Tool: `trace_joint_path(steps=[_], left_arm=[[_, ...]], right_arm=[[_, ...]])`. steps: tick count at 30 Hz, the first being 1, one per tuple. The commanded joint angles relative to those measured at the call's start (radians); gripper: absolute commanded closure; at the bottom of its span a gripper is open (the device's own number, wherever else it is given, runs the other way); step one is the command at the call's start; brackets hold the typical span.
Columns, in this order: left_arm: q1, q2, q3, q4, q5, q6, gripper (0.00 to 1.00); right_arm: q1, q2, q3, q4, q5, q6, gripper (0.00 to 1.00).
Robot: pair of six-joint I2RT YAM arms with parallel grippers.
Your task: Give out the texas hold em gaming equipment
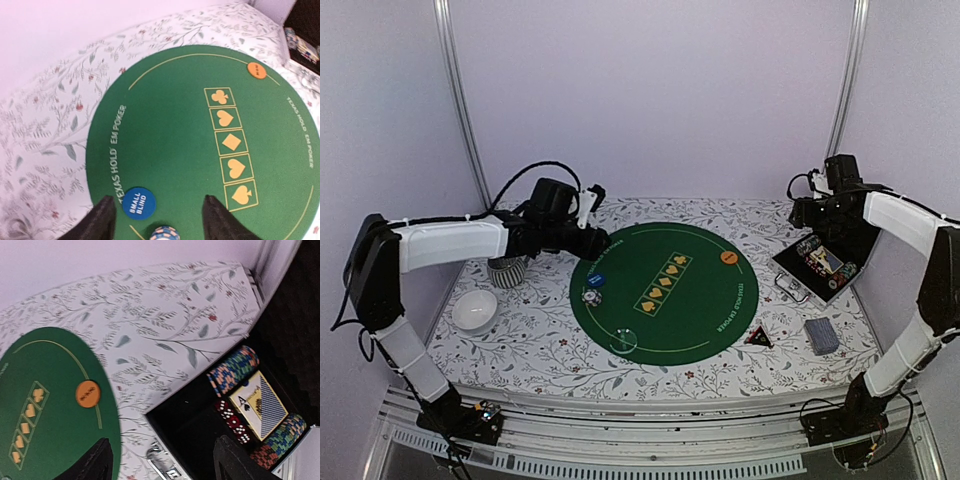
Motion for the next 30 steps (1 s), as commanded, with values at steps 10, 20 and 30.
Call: trace_joint_path(steps=[10, 20, 30], left_arm=[[0.052, -0.127, 0.083, -0.102, 0.051, 0.090, 0.18], [0.103, -0.121, 0.022, -0.051, 0.068, 0.099, 0.18], [0.120, -0.125, 0.010, -0.044, 0.089, 0.097, 0.17]], right_arm=[[-0.097, 0.431, 0.269, -0.157, 0.328, -0.231, 0.22], [-0.095, 0.548, 0.347, -0.168, 0.304, -0.316, 0.31], [-0.073, 0.627, 0.451, -0.168, 0.331, -0.354, 0.46]])
